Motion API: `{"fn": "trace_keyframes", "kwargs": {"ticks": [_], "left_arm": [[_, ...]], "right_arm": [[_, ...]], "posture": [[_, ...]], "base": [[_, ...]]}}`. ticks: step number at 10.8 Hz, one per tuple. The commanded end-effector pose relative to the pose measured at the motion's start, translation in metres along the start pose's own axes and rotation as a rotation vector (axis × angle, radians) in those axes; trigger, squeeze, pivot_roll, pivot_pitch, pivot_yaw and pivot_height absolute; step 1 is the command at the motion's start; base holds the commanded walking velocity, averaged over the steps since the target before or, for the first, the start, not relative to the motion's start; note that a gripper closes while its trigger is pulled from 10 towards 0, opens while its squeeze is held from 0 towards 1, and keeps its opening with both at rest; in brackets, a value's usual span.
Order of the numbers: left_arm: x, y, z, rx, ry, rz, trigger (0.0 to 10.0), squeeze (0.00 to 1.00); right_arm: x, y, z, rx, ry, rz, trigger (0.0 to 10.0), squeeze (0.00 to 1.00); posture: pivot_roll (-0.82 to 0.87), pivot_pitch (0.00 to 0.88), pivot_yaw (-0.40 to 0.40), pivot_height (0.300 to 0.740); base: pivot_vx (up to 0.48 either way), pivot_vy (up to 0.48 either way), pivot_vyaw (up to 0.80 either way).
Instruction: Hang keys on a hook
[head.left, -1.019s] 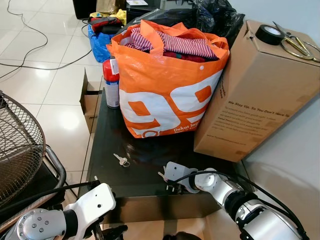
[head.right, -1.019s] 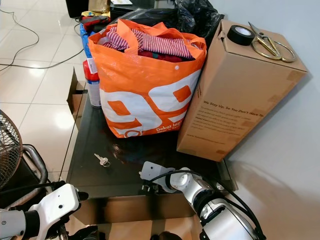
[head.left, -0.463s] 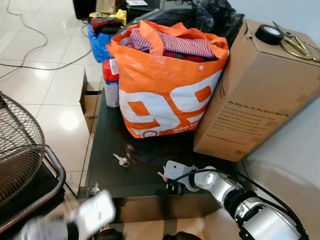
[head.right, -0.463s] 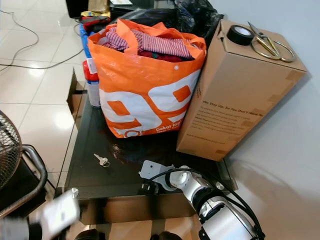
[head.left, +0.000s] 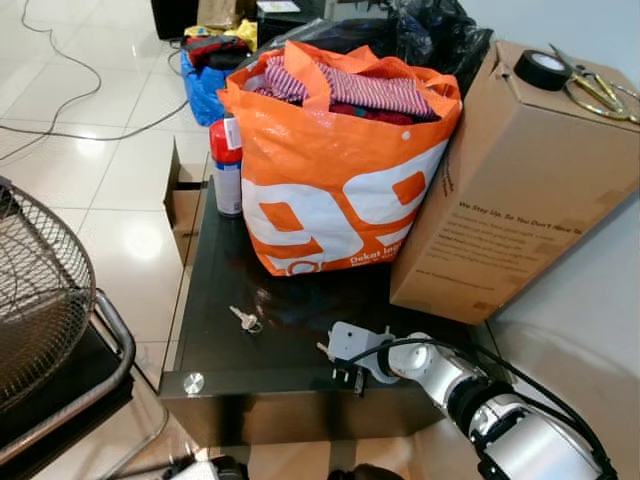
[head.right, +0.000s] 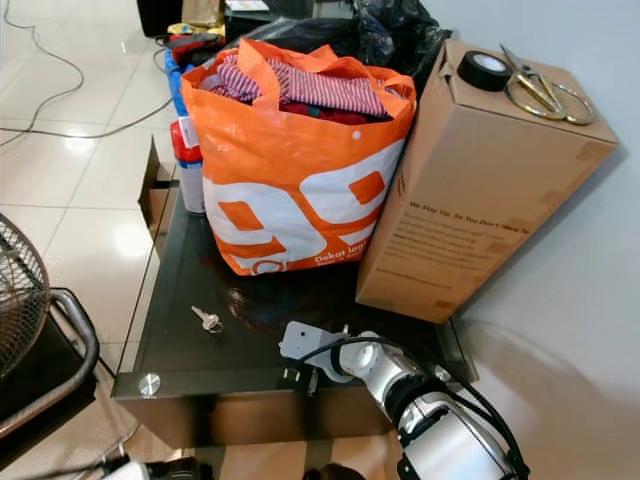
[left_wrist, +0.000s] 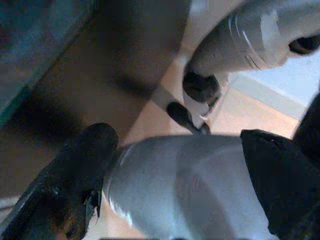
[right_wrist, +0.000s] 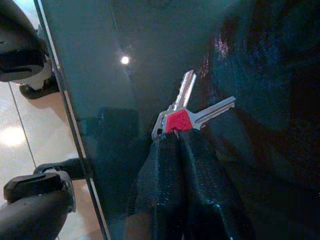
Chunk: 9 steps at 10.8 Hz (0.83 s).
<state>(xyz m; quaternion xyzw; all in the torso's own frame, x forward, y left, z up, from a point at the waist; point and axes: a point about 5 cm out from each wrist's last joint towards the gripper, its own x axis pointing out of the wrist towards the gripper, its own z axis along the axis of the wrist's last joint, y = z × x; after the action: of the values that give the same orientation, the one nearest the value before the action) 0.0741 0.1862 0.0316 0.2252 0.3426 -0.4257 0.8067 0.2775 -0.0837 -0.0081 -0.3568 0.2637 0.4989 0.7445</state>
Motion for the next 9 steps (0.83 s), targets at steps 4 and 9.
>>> {"fn": "trace_keyframes", "kwargs": {"ticks": [4, 9], "left_arm": [[0.03, -0.037, -0.007, -0.079, -0.131, 0.127, 10.0, 0.0], [-0.012, 0.091, 0.054, -0.032, -0.357, 0.279, 10.0, 0.0]], "right_arm": [[-0.004, -0.006, -0.001, 0.049, -0.035, -0.037, 0.0, 0.0], [-0.004, -0.016, 0.01, 0.184, -0.137, -0.136, 0.0, 0.0]], "posture": [[0.16, 0.063, -0.134, 0.74], [0.17, 0.0, -0.147, 0.74]], "base": [[0.0, 0.0, 0.0], [0.0, 0.0, 0.0]]}}
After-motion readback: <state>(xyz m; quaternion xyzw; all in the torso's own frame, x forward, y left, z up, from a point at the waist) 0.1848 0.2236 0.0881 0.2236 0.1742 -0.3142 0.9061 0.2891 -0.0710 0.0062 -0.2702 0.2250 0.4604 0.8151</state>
